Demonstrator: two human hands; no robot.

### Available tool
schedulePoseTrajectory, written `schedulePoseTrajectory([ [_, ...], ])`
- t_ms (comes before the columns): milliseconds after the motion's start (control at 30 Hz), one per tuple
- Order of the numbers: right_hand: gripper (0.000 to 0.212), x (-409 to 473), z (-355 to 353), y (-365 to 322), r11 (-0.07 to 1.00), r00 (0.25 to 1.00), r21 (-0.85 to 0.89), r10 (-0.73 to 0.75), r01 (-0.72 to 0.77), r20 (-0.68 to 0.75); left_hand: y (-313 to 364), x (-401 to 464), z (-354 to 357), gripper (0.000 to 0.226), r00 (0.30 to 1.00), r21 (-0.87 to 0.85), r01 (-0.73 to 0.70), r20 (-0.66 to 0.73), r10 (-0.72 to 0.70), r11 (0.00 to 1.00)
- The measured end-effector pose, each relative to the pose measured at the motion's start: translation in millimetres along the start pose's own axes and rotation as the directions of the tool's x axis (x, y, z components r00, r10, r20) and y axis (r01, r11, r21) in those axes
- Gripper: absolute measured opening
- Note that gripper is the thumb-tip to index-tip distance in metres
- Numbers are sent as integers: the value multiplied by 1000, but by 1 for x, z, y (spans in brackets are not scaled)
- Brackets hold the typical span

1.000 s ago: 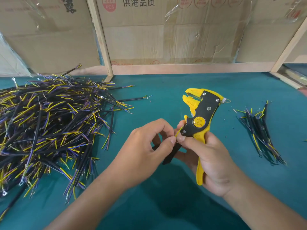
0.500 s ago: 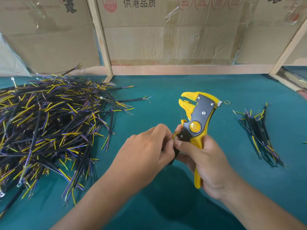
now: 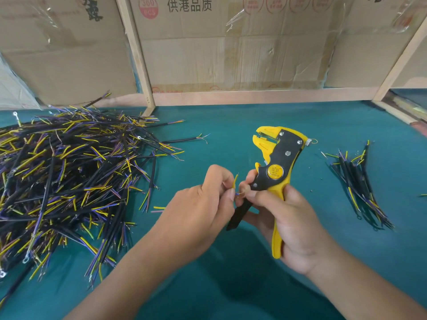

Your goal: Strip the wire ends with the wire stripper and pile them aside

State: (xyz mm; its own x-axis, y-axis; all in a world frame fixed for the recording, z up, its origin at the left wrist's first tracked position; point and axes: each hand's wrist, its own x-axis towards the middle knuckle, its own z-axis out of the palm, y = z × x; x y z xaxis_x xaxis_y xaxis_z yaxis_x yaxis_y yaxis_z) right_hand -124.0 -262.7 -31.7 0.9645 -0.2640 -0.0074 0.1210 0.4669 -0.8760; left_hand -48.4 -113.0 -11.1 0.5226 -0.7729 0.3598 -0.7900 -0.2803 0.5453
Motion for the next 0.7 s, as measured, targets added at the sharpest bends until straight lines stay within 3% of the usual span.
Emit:
schedulePoseTrajectory([
  [333,12,3,-10,-5,996,999,-77,-39,42,35,-9,-1,-15,7,992,-6,-94,-86,93,996],
  [533,30,-1,-29,-20,958,906,-110,286,-265,312,-20,0,-29,8,986,9,-70,-153,71,997],
  [700,28,-1,-29,-19,890,768,-59,421,-452,483,-23,-2,-33,6,982,-46,-93,-166,84,995],
])
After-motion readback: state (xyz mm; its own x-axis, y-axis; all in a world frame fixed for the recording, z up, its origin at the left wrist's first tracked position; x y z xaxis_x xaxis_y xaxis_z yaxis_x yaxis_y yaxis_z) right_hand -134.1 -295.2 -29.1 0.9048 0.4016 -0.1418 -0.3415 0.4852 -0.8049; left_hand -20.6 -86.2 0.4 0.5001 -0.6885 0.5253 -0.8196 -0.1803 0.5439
